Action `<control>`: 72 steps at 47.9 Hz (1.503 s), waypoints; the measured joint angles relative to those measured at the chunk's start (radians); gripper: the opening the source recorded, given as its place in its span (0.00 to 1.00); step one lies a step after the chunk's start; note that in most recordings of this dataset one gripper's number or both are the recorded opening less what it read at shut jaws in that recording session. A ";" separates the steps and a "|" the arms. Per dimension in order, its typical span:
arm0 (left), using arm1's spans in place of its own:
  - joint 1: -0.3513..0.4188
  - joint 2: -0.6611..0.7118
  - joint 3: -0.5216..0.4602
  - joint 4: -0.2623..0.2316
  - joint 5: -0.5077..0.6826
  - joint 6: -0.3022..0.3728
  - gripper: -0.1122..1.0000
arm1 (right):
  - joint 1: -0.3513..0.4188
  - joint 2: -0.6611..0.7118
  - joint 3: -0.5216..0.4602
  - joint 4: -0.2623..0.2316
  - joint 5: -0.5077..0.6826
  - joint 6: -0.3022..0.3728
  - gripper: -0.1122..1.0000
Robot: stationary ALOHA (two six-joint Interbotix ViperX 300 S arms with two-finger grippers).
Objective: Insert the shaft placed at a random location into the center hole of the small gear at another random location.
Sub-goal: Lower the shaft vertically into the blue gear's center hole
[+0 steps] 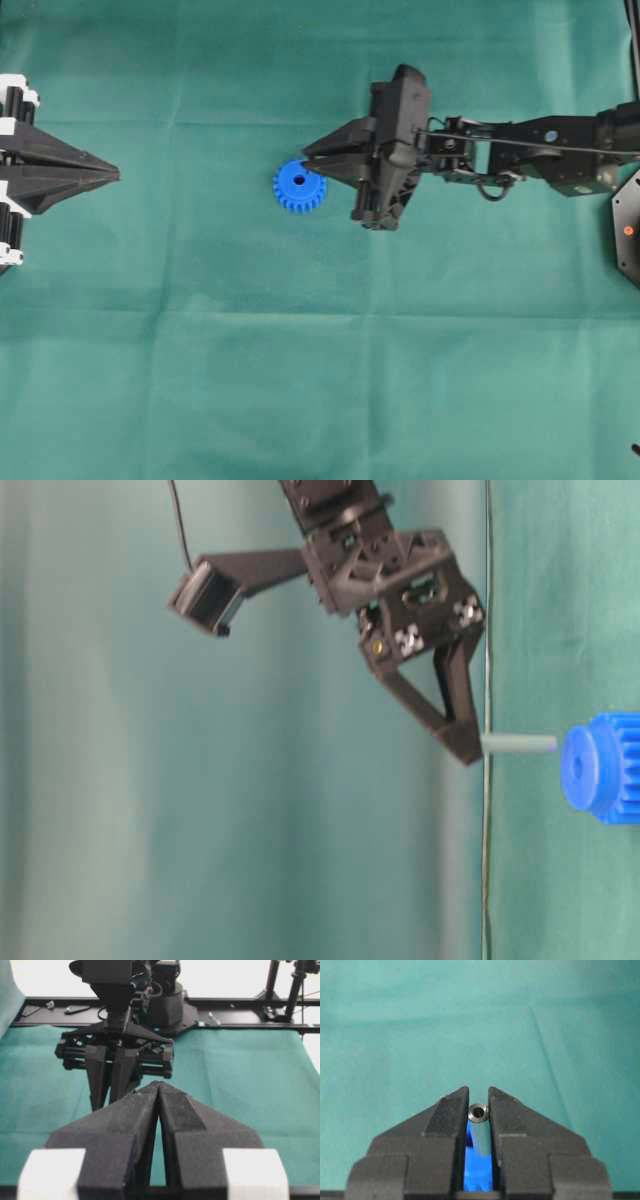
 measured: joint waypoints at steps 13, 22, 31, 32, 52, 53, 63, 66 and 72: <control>0.000 0.000 0.000 0.000 0.000 0.000 0.10 | 0.011 0.025 -0.046 -0.005 0.034 -0.002 0.21; 0.000 0.000 0.000 0.000 0.000 0.000 0.10 | 0.009 0.025 -0.048 -0.005 0.032 -0.002 0.21; 0.000 0.000 0.000 -0.002 0.000 0.000 0.10 | 0.009 0.034 -0.046 -0.005 0.032 -0.002 0.21; 0.000 0.000 0.000 0.000 0.000 0.000 0.10 | 0.009 0.035 -0.048 -0.005 0.032 -0.002 0.21; 0.000 0.000 0.000 0.000 0.000 0.000 0.10 | 0.009 0.058 -0.051 -0.005 0.032 -0.002 0.21; 0.000 0.000 0.000 -0.002 0.000 0.000 0.10 | 0.009 0.058 -0.051 -0.005 0.032 -0.002 0.21; 0.000 0.000 0.000 0.000 0.000 0.000 0.10 | 0.009 0.063 -0.054 -0.005 0.029 -0.002 0.21; 0.000 0.000 0.000 -0.002 0.000 0.000 0.10 | 0.009 0.063 -0.055 -0.005 0.029 -0.002 0.21; 0.000 0.000 0.000 0.000 0.000 0.000 0.10 | 0.009 0.063 -0.057 -0.005 0.031 -0.002 0.21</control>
